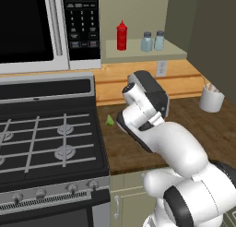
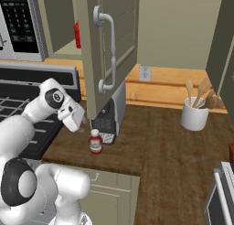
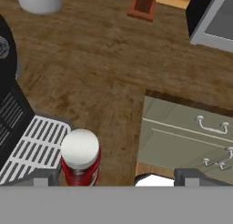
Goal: Put the shaker and condiment bottle from the counter next to their counterparts in the cabinet.
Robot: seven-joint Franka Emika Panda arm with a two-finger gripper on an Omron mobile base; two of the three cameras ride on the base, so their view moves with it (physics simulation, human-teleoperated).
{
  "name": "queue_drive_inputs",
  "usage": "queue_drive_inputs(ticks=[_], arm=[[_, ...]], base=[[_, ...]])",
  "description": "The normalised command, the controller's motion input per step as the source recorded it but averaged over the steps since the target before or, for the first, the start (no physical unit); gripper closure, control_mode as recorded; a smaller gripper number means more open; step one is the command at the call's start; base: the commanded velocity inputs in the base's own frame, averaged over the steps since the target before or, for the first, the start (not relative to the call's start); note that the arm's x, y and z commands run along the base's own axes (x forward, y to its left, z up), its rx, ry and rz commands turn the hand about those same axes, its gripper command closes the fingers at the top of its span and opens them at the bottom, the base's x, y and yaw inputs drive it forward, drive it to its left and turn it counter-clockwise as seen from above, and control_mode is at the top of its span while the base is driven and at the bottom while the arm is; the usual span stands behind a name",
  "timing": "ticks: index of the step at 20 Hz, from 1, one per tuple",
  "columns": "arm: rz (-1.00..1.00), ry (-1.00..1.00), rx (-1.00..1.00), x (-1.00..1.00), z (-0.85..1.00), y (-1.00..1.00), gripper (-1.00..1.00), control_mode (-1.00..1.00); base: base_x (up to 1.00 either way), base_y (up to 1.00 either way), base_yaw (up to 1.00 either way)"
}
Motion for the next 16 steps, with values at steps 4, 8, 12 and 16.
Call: queue_drive_inputs(ticks=[4, 8, 12, 16], arm=[[0.15, 0.09, 0.00, -0.02, -0.03, -0.05, -1.00, -1.00], [0.05, 0.00, 0.00, -0.29, -0.10, -0.05, -1.00, -1.00], [0.00, 0.00, 0.00, -0.52, -0.13, -0.08, -1.00, -1.00], [0.01, -0.01, 0.00, -0.31, -0.17, -0.11, -1.00, -1.00]], base=[[0.00, 0.00, 0.00], [0.00, 0.00, 0.00], [0.00, 0.00, 0.00], [0.00, 0.00, 0.00]])
